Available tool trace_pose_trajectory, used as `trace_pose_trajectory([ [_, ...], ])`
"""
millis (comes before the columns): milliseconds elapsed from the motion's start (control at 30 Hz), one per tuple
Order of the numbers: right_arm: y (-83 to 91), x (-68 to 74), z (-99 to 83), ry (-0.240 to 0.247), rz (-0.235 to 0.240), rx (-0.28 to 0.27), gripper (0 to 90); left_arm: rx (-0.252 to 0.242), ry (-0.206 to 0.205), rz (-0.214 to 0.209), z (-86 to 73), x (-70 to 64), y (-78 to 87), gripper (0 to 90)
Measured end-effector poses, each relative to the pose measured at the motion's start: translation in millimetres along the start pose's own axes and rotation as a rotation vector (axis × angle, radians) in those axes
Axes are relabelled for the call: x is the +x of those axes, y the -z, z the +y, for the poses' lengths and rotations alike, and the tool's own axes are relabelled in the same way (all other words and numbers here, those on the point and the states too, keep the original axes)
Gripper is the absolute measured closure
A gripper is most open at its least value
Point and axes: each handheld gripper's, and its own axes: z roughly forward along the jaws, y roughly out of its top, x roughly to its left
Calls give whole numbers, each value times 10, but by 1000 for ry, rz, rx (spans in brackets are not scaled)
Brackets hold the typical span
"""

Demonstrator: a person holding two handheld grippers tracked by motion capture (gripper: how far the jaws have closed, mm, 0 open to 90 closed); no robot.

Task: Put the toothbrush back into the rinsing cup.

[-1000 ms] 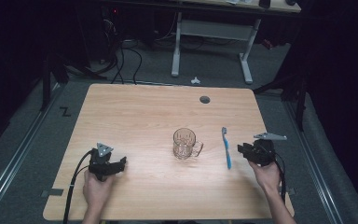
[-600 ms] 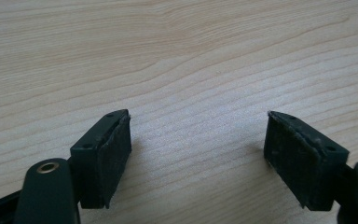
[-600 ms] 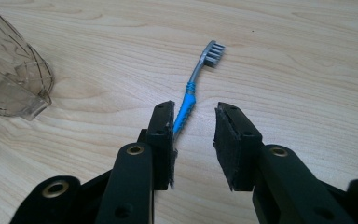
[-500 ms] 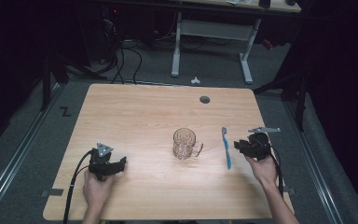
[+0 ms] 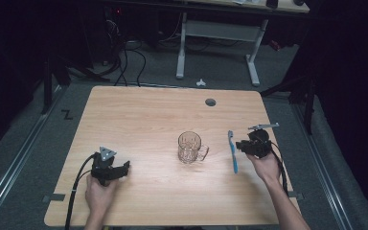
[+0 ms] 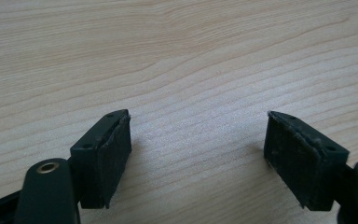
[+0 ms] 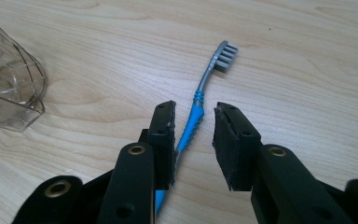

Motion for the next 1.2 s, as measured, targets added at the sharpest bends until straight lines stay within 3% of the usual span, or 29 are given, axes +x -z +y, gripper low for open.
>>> trace_pose_trajectory([
  [233,-125,23,104,1,2,39,691,0,0,0,0,0,0,236],
  [567,-255,-13,110,-21,-16,96,693,0,0,0,0,0,0,236],
  [1000,-402,60,312,8,-43,169,693,0,0,0,0,0,0,236],
  [1200,-502,46,309,2,-54,205,693,0,0,0,0,0,0,236],
])
